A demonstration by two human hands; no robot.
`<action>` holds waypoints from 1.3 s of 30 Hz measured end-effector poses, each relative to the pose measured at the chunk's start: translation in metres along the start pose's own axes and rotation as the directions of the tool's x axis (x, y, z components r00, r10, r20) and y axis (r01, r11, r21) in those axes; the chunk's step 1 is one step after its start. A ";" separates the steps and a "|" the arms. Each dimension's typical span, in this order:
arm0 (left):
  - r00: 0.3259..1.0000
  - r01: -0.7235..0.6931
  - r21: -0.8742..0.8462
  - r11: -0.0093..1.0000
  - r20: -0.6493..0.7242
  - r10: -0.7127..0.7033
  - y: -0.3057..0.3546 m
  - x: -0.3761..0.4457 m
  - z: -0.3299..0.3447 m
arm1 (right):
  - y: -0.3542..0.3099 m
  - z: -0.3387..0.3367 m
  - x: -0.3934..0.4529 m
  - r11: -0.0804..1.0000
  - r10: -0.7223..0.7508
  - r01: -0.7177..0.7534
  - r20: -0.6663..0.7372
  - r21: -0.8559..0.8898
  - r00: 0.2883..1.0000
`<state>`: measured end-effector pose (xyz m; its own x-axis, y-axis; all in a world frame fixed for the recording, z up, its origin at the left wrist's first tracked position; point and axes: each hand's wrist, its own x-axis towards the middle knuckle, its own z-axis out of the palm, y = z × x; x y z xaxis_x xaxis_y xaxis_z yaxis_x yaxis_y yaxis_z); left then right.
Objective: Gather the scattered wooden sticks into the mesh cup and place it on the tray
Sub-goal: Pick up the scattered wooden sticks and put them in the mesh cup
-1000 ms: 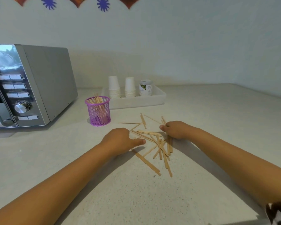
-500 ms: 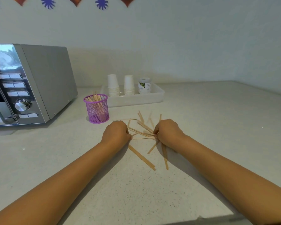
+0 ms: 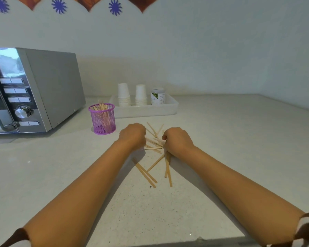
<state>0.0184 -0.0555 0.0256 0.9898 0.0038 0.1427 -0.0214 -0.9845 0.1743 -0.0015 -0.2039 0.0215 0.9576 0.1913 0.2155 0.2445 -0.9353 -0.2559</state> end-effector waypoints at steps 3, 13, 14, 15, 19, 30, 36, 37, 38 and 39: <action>0.975 -0.212 0.028 0.977 0.076 0.209 0.000 0.001 0.006 | 0.011 -0.004 0.003 0.994 0.033 -0.030 -0.019 0.109 0.999; 0.947 -0.321 0.068 0.945 0.052 0.318 -0.005 0.008 0.010 | 0.041 -0.028 0.014 0.676 0.255 -0.191 0.017 0.712 0.967; 0.946 -0.324 0.077 0.943 0.052 0.320 -0.005 0.008 0.010 | 0.042 -0.029 0.014 0.582 0.274 -0.213 0.057 0.785 0.960; 0.945 -0.326 0.086 0.942 0.047 0.323 -0.005 0.008 0.009 | 0.043 -0.031 0.013 0.499 0.282 -0.231 0.096 0.835 0.955; 0.943 -0.331 0.093 0.939 0.016 0.331 -0.007 0.009 0.009 | 0.045 -0.038 0.010 0.350 0.279 -0.266 0.171 0.898 0.945; 0.944 -0.326 0.061 0.943 0.083 0.321 -0.010 0.011 0.017 | 0.047 -0.033 0.014 0.665 0.207 -0.244 0.141 0.706 0.968; 0.940 -0.338 0.028 0.941 0.063 0.336 -0.011 0.009 0.015 | 0.050 -0.024 0.015 0.857 0.116 -0.174 0.148 0.486 0.982; 0.941 -0.336 0.015 0.942 0.053 0.335 -0.011 0.009 0.014 | 0.050 -0.023 0.014 0.895 0.104 -0.168 0.174 0.413 0.979; 0.941 -0.337 0.008 0.941 0.045 0.337 -0.012 0.009 0.014 | 0.050 -0.022 0.013 0.927 0.100 -0.168 0.210 0.335 0.972; 0.939 -0.341 0.004 0.940 0.035 0.341 -0.012 0.009 0.014 | 0.048 -0.022 0.011 0.951 0.102 -0.167 0.247 0.259 0.964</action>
<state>0.0297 -0.0463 0.0114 0.9275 -0.3383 0.1592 -0.3573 -0.9274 0.1108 0.0175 -0.2530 0.0321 0.9854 0.1624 -0.0509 0.1122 -0.8449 -0.5230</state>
